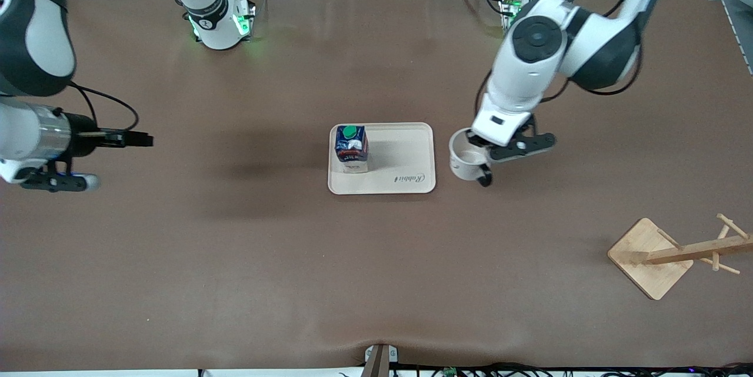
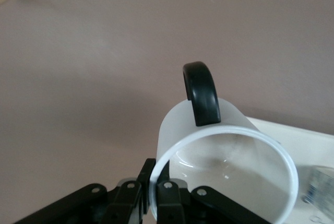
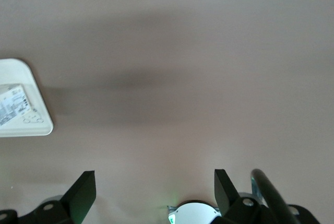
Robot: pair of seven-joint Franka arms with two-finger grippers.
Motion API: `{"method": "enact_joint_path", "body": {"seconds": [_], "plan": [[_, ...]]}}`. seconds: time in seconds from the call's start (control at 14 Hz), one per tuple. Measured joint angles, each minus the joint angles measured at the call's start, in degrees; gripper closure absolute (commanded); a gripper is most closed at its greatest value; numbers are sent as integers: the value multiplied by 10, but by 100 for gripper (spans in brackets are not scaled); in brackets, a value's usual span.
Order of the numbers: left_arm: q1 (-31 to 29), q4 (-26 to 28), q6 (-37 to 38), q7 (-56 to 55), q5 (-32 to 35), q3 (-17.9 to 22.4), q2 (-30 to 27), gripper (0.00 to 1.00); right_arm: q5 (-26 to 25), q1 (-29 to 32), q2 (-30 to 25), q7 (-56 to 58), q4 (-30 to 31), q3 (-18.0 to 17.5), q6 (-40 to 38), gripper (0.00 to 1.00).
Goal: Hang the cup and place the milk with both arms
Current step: 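Lift the mug with the left gripper while the right gripper reaches the milk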
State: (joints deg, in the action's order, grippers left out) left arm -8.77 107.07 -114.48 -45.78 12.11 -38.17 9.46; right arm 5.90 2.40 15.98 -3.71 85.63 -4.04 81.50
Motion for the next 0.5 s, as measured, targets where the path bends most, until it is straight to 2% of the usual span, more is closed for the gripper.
{"method": "enact_joint_path", "body": {"seconds": [0.14,0.29,0.5], "plan": [[-31,-22,27,42,0,1,-5,100,37,-39,9,-26,0,-1,28,0],[-55,-47,47,88,0,1,-5,100,90,-68,26,-70,2,-2,98,0],[-100,-73,74,177,0,2,-5,100,111,-128,85,-140,5,-3,211,0]]}}
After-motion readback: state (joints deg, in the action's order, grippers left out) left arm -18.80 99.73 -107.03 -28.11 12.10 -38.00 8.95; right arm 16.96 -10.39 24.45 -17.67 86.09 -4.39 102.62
